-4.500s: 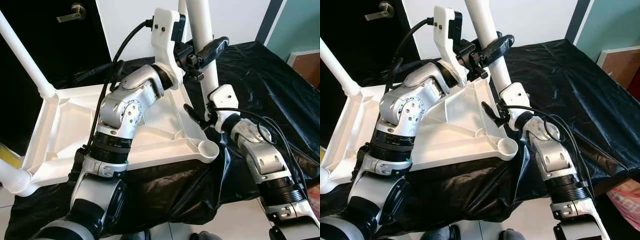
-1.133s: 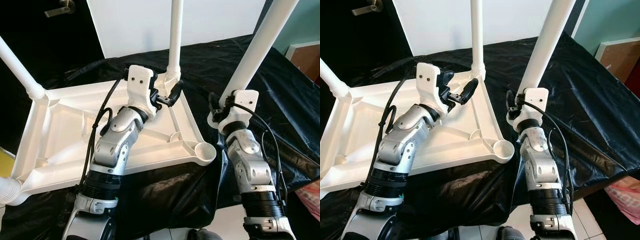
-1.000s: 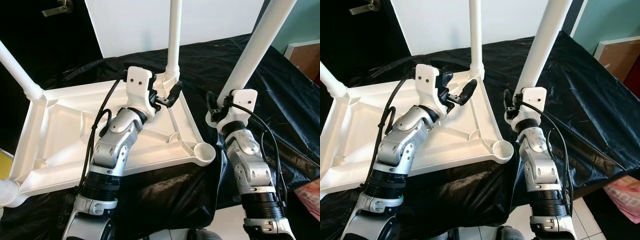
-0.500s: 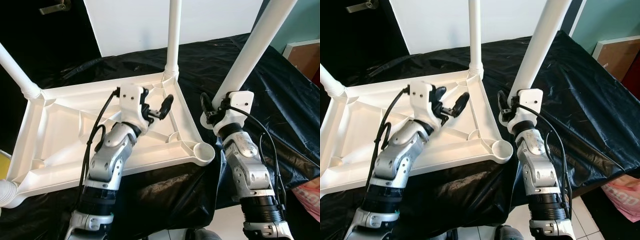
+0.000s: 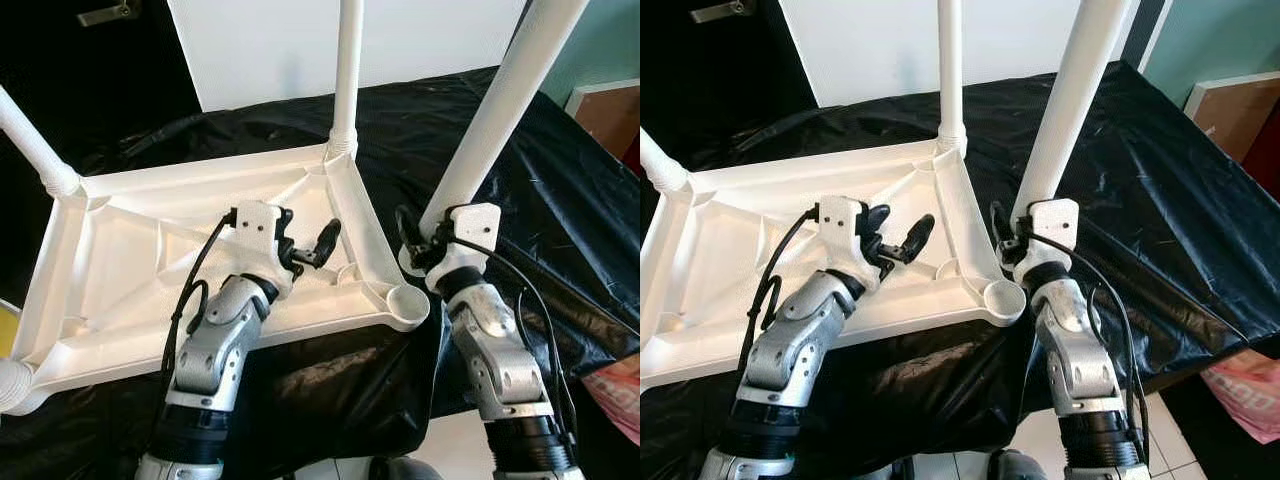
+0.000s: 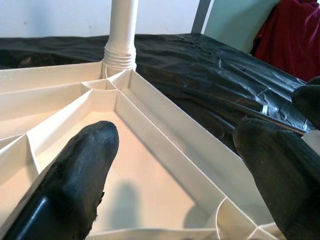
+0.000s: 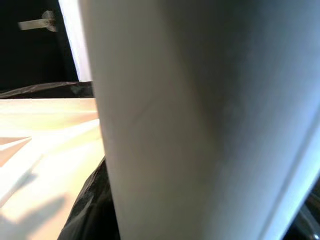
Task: Building children table
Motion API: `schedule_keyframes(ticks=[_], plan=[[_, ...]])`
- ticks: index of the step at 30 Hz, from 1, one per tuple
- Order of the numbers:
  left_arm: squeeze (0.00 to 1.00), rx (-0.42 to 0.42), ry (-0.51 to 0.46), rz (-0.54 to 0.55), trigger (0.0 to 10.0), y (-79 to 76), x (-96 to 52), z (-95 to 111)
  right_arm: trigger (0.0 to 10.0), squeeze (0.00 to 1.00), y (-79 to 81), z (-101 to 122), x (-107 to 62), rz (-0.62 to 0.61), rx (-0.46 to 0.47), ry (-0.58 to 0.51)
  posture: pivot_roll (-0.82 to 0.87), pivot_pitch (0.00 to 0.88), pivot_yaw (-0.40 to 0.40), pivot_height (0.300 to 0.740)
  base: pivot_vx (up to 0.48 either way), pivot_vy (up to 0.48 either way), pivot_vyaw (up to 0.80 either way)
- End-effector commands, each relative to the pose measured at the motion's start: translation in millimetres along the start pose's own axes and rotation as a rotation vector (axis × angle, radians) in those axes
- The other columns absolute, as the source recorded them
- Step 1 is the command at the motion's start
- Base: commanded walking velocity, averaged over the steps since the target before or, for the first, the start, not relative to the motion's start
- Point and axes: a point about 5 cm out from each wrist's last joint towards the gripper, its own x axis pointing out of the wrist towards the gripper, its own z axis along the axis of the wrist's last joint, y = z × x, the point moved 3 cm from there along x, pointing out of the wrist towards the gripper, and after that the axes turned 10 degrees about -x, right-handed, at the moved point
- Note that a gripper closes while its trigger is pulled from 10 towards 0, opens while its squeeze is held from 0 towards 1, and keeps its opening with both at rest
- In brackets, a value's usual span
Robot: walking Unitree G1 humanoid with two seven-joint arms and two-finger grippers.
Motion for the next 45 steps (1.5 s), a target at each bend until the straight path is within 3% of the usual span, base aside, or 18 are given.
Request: schedule_keyframes(ticks=[1,16,21,25,28,38,45], plan=[[0.00,0.024,0.001,-0.039,10.0,-2.9,-4.9,-2,10.0,0.00,8.3,3,-4.4,0.042,-0.006,-0.028,0.00,0.122,-0.021,0.740,0.000,0.000,0.00],[0.00,0.118,0.018,-0.293,10.0,-27.9,-32.3,-15,10.0,0.00,16.9,-5,-22.0,0.093,0.023,0.002,0.01,0.157,-0.026,0.740,0.000,0.000,0.00],[0.00,0.166,0.084,-0.435,10.0,-41.3,-42.6,-26,10.0,0.00,13.6,-11,-23.7,0.090,0.026,0.013,0.01,0.162,-0.024,0.740,0.000,0.000,0.00],[0.00,0.170,0.109,-0.483,10.0,-46.0,-46.5,-30,10.0,0.00,13.0,-14,-24.5,0.090,0.032,0.019,0.01,0.163,-0.023,0.740,0.000,0.000,0.00],[0.00,0.180,0.183,-0.547,10.0,-51.0,-53.7,-40,10.0,0.00,15.5,-20,-29.6,0.107,0.051,0.036,0.01,0.165,-0.022,0.740,0.000,0.000,0.00],[0.00,0.180,0.233,-0.539,10.0,-50.5,-54.7,-47,10.0,0.00,24.2,-31,-39.4,0.152,0.073,0.061,0.01,0.163,-0.019,0.740,0.000,0.000,0.00],[0.00,0.190,0.248,-0.532,10.0,-47.9,-54.9,-47,10.0,0.00,26.5,-41,-50.8,0.225,-0.031,0.076,0.02,0.158,-0.006,0.740,0.000,0.000,0.00]])
